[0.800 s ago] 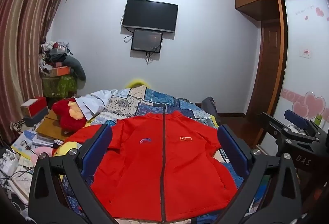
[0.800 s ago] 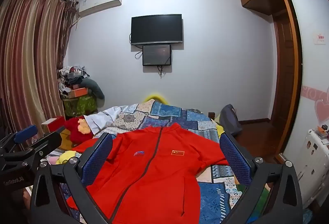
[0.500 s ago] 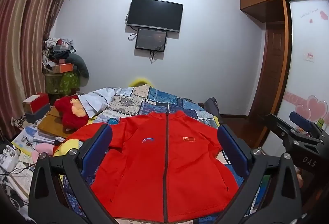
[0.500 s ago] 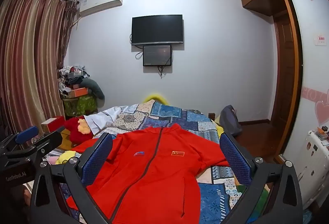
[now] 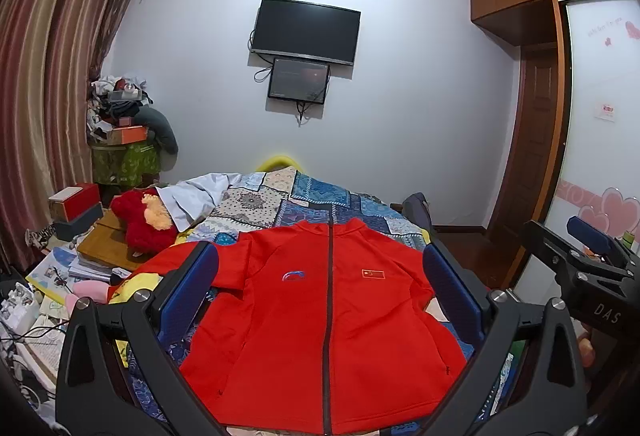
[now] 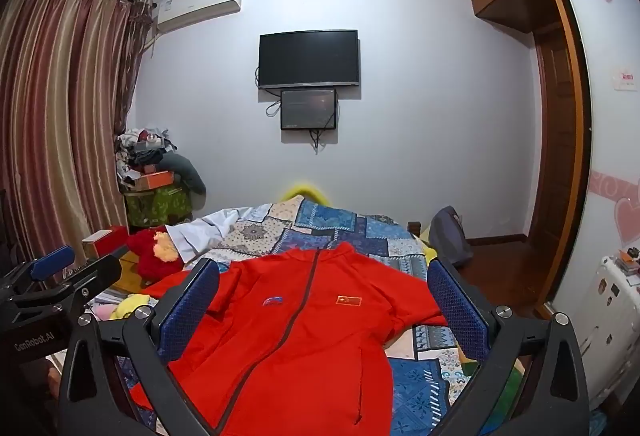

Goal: Fold large clothes

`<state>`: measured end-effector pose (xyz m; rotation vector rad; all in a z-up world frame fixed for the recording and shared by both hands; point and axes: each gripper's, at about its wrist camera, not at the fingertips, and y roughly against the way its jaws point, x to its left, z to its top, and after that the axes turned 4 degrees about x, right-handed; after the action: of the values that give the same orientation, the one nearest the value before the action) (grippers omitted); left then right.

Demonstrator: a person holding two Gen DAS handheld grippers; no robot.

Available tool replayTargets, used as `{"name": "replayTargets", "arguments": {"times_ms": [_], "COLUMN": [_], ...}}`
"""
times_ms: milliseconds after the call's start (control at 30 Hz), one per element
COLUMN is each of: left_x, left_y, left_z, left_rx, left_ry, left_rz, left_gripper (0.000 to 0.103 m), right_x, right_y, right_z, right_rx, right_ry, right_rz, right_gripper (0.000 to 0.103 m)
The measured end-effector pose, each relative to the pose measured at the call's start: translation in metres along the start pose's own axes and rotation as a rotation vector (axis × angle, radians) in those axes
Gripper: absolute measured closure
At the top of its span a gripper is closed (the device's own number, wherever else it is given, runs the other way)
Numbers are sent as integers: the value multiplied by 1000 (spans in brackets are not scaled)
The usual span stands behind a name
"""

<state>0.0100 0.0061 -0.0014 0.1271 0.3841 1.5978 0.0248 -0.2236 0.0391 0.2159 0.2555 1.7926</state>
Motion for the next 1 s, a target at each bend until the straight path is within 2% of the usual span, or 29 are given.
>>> {"name": "replayTargets", "arguments": {"times_ms": [1000], "left_x": [2], "left_y": [8], "left_z": [-2], "left_rx": [-14], "left_ry": [-14], "left_rz": [-9], "left_gripper": [0], "right_x": [10], "right_y": [3], "right_z": [1], "right_rx": [6], "right_ry": [3], "right_rz": [12], "right_gripper": [0]}}
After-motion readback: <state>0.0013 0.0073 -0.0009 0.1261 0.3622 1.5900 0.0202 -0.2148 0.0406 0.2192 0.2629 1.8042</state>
